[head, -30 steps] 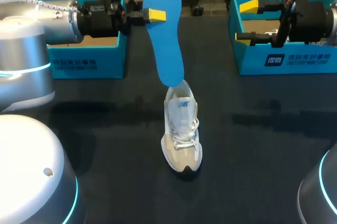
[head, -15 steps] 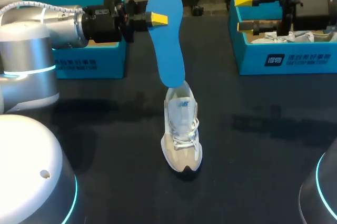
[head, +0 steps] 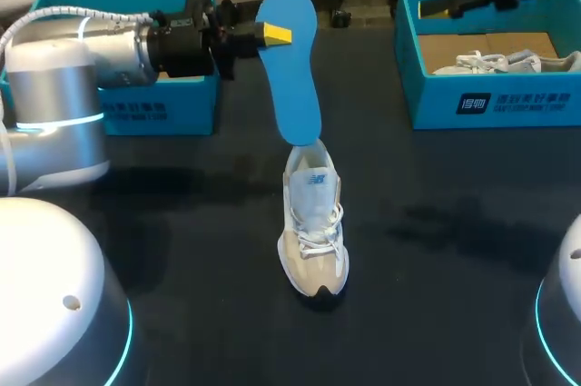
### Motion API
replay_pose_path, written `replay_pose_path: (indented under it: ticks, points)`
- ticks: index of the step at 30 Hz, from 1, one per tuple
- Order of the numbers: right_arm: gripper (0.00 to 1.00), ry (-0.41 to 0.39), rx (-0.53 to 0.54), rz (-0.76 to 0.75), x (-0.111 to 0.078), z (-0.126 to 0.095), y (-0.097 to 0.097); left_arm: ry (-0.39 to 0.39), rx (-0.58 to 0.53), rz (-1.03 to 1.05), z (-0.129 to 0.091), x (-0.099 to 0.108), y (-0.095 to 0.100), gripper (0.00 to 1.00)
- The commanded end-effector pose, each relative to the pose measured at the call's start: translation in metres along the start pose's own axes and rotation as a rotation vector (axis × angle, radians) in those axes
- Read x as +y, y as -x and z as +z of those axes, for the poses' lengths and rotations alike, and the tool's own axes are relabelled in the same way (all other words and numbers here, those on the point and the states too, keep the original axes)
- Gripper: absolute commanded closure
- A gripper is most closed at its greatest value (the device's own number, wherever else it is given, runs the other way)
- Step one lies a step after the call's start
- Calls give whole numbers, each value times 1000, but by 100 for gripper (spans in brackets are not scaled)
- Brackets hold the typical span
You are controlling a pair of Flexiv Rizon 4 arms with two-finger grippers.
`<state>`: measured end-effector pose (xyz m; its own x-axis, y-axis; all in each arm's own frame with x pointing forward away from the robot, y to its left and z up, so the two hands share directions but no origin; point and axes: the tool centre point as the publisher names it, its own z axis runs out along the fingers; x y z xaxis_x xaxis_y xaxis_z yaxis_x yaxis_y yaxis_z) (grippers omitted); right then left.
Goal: Take the shoe out of the shoebox, open the shoe tongue, remove and reinsert the insole, then place the shoe into the shoebox
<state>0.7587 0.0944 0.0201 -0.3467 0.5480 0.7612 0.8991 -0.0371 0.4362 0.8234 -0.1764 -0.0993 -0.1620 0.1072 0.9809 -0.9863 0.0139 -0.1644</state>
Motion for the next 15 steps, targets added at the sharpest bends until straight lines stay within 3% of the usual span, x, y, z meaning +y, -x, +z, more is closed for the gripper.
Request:
replay_pose_path:
  ticks: [1,15]
  points:
    - [0,-25,-267,-18,10,-4,-18,-2,2,2,3,1,2,100]
    - [0,-110,-586,-37,23,5,-53,-2,2,2,3,1,2,100]
